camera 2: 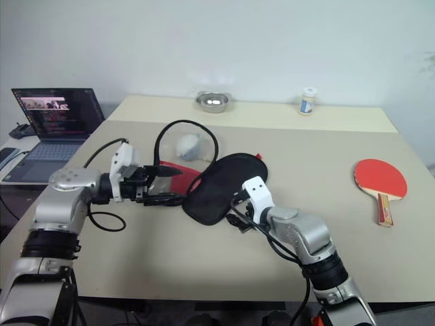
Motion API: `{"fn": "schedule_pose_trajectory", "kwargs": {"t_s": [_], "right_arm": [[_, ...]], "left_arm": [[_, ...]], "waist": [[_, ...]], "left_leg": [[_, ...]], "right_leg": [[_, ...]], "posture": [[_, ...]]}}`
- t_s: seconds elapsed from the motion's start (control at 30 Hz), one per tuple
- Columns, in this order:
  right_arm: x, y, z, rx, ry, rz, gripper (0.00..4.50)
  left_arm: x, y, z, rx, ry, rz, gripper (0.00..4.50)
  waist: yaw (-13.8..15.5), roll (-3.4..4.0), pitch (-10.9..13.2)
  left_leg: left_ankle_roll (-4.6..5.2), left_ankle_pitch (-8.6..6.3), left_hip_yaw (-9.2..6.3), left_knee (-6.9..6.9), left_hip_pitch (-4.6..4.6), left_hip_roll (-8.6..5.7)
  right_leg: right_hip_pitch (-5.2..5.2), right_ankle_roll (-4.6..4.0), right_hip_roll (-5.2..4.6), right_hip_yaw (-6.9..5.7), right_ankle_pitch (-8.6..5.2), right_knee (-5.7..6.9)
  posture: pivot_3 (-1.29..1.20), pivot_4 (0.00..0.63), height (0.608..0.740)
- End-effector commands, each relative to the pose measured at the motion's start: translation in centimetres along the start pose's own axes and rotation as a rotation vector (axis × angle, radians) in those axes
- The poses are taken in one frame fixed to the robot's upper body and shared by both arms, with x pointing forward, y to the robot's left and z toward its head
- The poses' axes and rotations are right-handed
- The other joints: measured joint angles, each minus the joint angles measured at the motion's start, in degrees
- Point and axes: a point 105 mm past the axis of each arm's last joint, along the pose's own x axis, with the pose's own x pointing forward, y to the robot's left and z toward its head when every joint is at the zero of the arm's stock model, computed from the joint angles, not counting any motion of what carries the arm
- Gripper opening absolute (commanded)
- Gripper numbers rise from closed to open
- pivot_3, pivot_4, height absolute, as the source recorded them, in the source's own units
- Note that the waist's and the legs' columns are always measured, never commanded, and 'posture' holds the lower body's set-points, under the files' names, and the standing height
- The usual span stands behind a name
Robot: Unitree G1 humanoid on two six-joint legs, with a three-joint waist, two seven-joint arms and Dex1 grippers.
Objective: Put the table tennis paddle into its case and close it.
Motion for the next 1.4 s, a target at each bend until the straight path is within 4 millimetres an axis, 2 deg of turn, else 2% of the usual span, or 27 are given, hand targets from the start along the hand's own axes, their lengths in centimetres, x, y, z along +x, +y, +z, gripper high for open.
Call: {"fn": "schedule_pose_trajectory", "kwargs": {"t_s": [0.03,0.33,0.5,0.6,0.63,0.7,0.8,0.97,1.2,1.4], "right_arm": [[0.3,0.3,1.4,0.027,-0.055,0.012,4.5],[3.0,-0.8,1.8,0.054,-0.042,-0.036,4.5],[3.5,-0.9,2.5,0.067,-0.073,-0.052,4.5],[3.4,-1.4,2.7,0.069,-0.088,-0.079,3.93],[3.3,-1.6,2.7,0.077,-0.091,-0.085,3.62],[3.1,-2.0,2.6,0.098,-0.094,-0.094,2.88],[2.5,-2.8,2.2,0.216,-0.081,-0.096,1.79],[1.5,-4.9,1.9,0.35,-0.081,-0.125,0.11],[-0.4,-7.1,2.1,0.378,-0.087,-0.144,0.04],[-2.9,-9.6,1.3,0.354,-0.065,-0.201,0.04]], "left_arm": [[-0.2,0.1,1.3,0.052,-0.016,0.01,3.96],[0.1,0.3,1.2,0.053,-0.019,0.018,3.96],[0.1,0.3,1.2,0.056,-0.02,0.025,3.96],[0.1,0.3,1.2,0.061,-0.025,0.03,4.0],[0.2,0.2,1.2,0.061,-0.027,0.03,4.0],[0.3,0.2,1.2,0.057,-0.037,0.032,4.0],[0.8,-0.1,1.4,0.05,-0.059,0.025,4.0],[1.9,-0.4,1.5,0.01,-0.073,0.018,4.0],[3.0,-0.9,2.0,0.015,-0.108,0.002,4.0],[3.7,-1.2,2.3,0.019,-0.123,-0.019,4.0]], "waist": [[-0.03,0.0,0.0],[-0.44,0.0,0.0],[-0.87,0.0,0.0],[-1.08,0.0,0.0],[-1.08,0.0,0.0],[-1.08,0.0,0.0],[-1.05,0.0,0.0],[-1.05,0.01,0.01],[-1.07,0.02,0.01],[-1.02,0.03,0.02]], "left_leg": [[0.0,0.0,0.0,0.0,0.0,0.0],[0.0,0.0,0.01,0.0,0.0,-0.02],[0.0,0.0,0.01,0.0,0.03,0.0],[0.0,0.0,0.01,0.0,0.03,0.0],[0.0,0.0,0.01,0.0,0.03,0.0],[-0.01,0.0,0.0,0.0,0.02,0.0],[-0.01,0.0,0.0,0.0,-0.01,-0.02],[-0.01,0.0,0.01,-0.04,0.0,-0.01],[-0.01,0.0,0.01,-0.06,-0.01,-0.03],[0.0,0.0,0.02,-0.08,-0.02,-0.04]], "right_leg": [[0.0,0.0,0.0,0.0,0.0,0.0],[0.0,0.0,0.0,0.0,0.0,-0.01],[0.0,-0.01,0.0,0.01,0.0,0.05],[0.0,-0.01,-0.01,0.01,0.01,0.05],[0.0,-0.01,-0.01,0.01,0.01,0.05],[0.0,-0.01,-0.01,0.01,0.01,0.04],[0.0,-0.01,-0.04,0.01,0.01,0.01],[0.0,-0.02,-0.05,0.01,0.01,0.0],[0.0,-0.02,-0.06,0.02,0.01,-0.01],[0.0,-0.01,-0.06,0.02,0.01,-0.04]], "posture": [[0.0,0.15,0.74],[0.0,0.15,0.74],[0.0,0.15,0.74],[0.0,0.15,0.74],[0.0,0.15,0.74],[0.0,0.15,0.74],[0.0,0.15,0.74],[0.0,0.15,0.74],[0.0,0.15,0.74],[0.0,0.15,0.74]]}}
